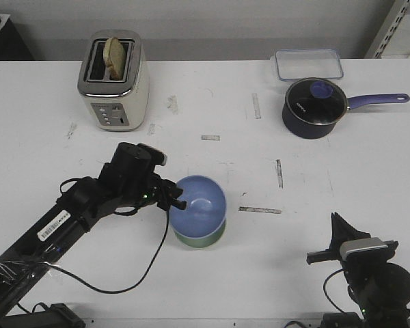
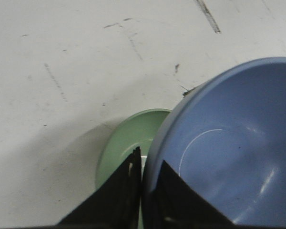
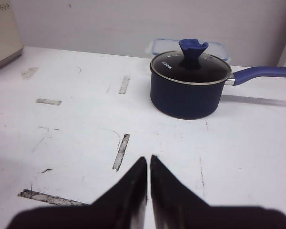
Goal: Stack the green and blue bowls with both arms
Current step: 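Carry the blue bowl over the green bowl and lower it in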
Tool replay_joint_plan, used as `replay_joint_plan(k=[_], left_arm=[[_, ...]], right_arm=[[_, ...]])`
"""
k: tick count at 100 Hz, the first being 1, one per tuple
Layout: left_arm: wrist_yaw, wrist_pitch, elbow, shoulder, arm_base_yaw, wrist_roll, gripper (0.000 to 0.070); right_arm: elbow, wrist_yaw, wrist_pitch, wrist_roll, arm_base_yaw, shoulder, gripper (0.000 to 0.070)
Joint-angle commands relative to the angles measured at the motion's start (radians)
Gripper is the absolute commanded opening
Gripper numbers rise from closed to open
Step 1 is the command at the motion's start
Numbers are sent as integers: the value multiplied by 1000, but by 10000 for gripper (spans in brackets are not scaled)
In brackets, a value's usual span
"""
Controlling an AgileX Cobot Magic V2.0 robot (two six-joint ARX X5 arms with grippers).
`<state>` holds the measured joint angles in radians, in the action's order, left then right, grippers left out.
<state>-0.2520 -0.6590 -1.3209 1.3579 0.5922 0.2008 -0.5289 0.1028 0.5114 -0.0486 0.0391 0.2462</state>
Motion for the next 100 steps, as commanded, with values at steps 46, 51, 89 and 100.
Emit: replay_joint_plan(k=[46,51,89,100], left_arm=[[44,-13,-17,182,48,-36,0],[51,-13,-17,196,48,-36,0],[51,-71,-17,208,51,-47,0],[50,-72,-17,208,56,-54,3]], right_arm=[[0,1,-9,-3,1,4,0],[0,1,-9,-3,1,4,0],[0,1,-9,-4,1,4,0],[0,1,-9,-4,1,4,0]])
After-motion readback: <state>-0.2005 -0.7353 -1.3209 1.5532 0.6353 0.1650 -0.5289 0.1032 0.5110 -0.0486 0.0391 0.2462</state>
